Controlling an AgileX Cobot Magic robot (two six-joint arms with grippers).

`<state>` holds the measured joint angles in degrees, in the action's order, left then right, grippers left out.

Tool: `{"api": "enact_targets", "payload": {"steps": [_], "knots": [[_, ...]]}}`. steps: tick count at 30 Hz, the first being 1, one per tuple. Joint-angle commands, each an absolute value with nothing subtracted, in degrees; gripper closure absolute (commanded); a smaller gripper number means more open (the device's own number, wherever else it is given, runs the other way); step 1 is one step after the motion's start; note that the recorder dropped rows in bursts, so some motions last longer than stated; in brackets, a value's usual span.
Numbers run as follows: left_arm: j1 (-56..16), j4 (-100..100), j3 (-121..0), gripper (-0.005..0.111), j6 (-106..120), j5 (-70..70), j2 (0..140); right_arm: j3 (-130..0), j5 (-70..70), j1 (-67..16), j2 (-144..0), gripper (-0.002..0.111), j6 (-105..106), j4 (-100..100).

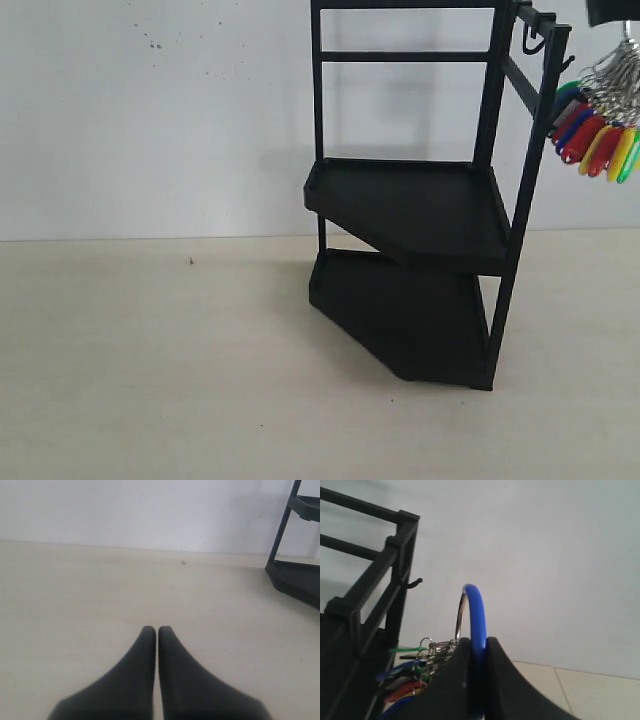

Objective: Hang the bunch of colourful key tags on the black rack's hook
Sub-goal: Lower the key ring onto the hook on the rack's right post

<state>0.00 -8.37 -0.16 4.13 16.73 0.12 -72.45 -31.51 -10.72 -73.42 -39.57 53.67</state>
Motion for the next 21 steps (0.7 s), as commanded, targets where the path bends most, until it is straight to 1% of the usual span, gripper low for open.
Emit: {"api": "enact_targets", "payload": {"steps": [1, 8, 21], "knots": [[0.0, -8.1, 0.0, 0.102, 4.3, 16.3, 0.0, -72.6, -28.3, -10.3, -76.9, 0.108, -40.6, 54.2], [0.0, -8.1, 0.0, 0.102, 4.3, 16.3, 0.0, -72.6, -25.1, -10.5, -77.9, 0.108, -41.9, 50.0], [0.0, -8.1, 0.0, 0.102, 4.3, 16.3, 0.0, -72.6, -25.1, -10.5, -77.9, 0.108, -40.4, 45.0]]}}
